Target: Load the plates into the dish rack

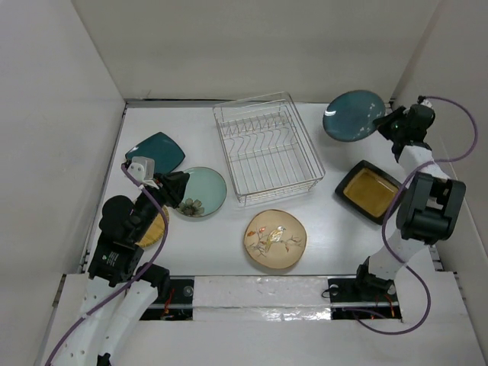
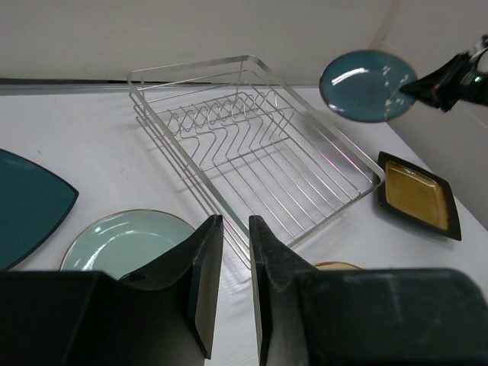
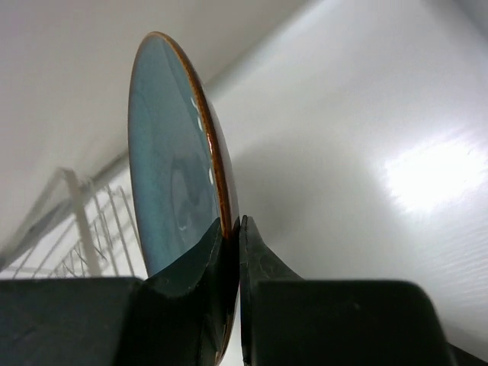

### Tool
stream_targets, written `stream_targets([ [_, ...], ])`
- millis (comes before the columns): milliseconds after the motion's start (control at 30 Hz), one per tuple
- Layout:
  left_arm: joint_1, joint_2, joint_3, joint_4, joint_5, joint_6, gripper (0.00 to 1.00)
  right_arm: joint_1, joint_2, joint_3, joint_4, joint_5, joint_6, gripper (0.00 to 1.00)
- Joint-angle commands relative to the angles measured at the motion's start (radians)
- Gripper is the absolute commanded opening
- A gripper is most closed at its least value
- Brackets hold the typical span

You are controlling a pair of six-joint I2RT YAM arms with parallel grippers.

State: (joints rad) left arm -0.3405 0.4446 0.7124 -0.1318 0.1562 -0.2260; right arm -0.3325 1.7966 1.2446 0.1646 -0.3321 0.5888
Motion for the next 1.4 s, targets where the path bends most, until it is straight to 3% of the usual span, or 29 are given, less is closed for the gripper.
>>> stream_targets([
  [0, -0.005, -0.010, -0.004, 0.047, 0.000, 0.002, 0.18, 0.139, -0.229, 0.125, 0.117, 0.232, -0.081, 0.00],
  [167, -0.005, -0.014, -0.004, 0.047, 0.000, 0.002, 0.21, 0.315, -0.255, 0.275, 0.000, 0.378, -0.279, 0.00],
  [600, -0.005, -0.021, -0.004, 0.043, -0.010, 0.002, 0.22, 0.541, -0.036, 0.590, -0.214, 0.709, -0.478, 0.00],
  [1167, -0.005, -0.029, -0.004, 0.043, -0.009, 0.004, 0.22, 0.736, 0.110, 0.572, -0.194, 0.936, -0.671, 0.00],
  [1367, -0.005, -0.029, -0.004, 0.041, -0.012, 0.002, 0.22, 0.779, 0.164, 0.569, -0.200, 0.958, -0.672, 0.00],
])
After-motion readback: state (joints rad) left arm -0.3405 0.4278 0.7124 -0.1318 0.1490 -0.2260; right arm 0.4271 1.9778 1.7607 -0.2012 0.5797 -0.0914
